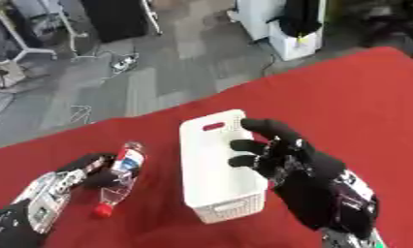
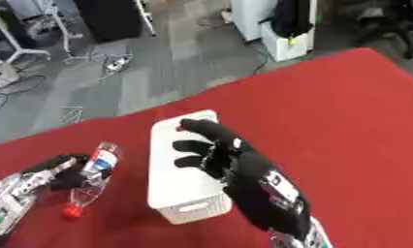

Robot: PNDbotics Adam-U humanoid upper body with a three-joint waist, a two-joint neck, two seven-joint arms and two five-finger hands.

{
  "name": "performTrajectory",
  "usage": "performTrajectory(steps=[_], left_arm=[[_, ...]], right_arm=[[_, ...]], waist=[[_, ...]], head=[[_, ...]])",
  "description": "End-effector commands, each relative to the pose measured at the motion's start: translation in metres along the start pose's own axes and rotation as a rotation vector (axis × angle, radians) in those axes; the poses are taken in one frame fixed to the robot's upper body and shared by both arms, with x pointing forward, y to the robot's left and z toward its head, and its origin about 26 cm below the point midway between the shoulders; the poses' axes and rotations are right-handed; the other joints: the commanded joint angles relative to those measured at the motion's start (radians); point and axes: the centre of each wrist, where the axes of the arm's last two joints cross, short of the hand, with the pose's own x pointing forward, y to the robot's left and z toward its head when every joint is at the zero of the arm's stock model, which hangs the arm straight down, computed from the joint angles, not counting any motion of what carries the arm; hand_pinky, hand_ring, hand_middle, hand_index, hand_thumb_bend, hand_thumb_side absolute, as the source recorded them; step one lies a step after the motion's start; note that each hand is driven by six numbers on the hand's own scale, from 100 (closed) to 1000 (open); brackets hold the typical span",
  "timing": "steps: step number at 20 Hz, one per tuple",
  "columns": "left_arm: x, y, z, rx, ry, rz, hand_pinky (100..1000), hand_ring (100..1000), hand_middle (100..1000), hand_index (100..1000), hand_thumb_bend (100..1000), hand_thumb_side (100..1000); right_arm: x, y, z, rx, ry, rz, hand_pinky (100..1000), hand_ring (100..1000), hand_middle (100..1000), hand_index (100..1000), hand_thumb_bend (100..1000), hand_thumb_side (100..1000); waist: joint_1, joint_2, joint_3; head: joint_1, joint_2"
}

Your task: Pick up objects on the table and place them in the box.

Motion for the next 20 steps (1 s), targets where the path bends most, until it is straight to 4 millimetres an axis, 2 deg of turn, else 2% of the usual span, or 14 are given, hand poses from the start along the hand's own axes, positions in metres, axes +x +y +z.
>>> performTrajectory(steps=[1,7,9,11,13,15,16,18,19,20], left_arm=[[-0.007,0.01,0.004,0.013,0.016,-0.025,585,742,776,926,461,891],[-0.009,0.014,0.005,0.017,0.015,-0.046,588,745,776,930,474,828],[-0.012,0.017,0.006,0.022,0.019,-0.053,535,708,736,909,467,746],[-0.012,0.018,0.007,0.025,0.021,-0.061,502,678,708,899,461,715],[-0.012,0.02,0.008,0.03,0.025,-0.073,412,588,625,857,440,638],[-0.011,0.02,0.007,0.034,0.029,-0.088,374,553,589,836,423,596],[-0.011,0.02,0.007,0.034,0.031,-0.097,340,519,551,813,376,485],[-0.01,0.021,0.007,0.036,0.035,-0.114,299,493,516,788,358,393],[-0.01,0.021,0.007,0.037,0.037,-0.12,306,496,521,794,362,412],[-0.01,0.022,0.007,0.038,0.04,-0.125,253,468,485,756,329,269]], right_arm=[[0.007,0.001,-0.012,0.02,-0.041,0.009,866,915,982,1000,100,1000],[0.009,0.001,-0.016,0.023,-0.057,0.009,864,912,980,1000,100,1000],[0.01,0.001,-0.017,0.023,-0.062,0.01,864,911,980,1000,100,1000],[0.011,0.002,-0.018,0.022,-0.064,0.011,864,912,980,1000,100,1000],[0.011,0.002,-0.018,0.022,-0.065,0.011,864,912,980,1000,100,1000],[0.012,0.002,-0.018,0.022,-0.065,0.011,864,912,980,1000,100,1000],[0.012,0.002,-0.018,0.022,-0.065,0.011,864,912,980,1000,100,1000],[0.012,0.002,-0.019,0.022,-0.065,0.011,864,912,980,1000,100,1000],[0.012,0.002,-0.019,0.022,-0.065,0.011,864,912,980,1000,100,1000],[0.012,0.001,-0.018,0.022,-0.065,0.011,864,911,980,1000,100,1000]], waist=[[-0.007,-0.005,-0.005],[-0.007,0.004,-0.019],[-0.007,0.008,-0.024],[-0.007,0.01,-0.026],[-0.007,0.012,-0.027],[-0.007,0.013,-0.028],[-0.007,0.014,-0.029],[-0.007,0.014,-0.029],[-0.007,0.014,-0.029],[-0.007,0.015,-0.029]], head=[[-0.006,-0.003],[-0.007,-0.002],[-0.009,-0.001],[-0.01,0.0],[-0.01,0.002],[-0.009,0.003],[-0.009,0.004],[-0.009,0.005],[-0.009,0.006],[-0.01,0.007]])
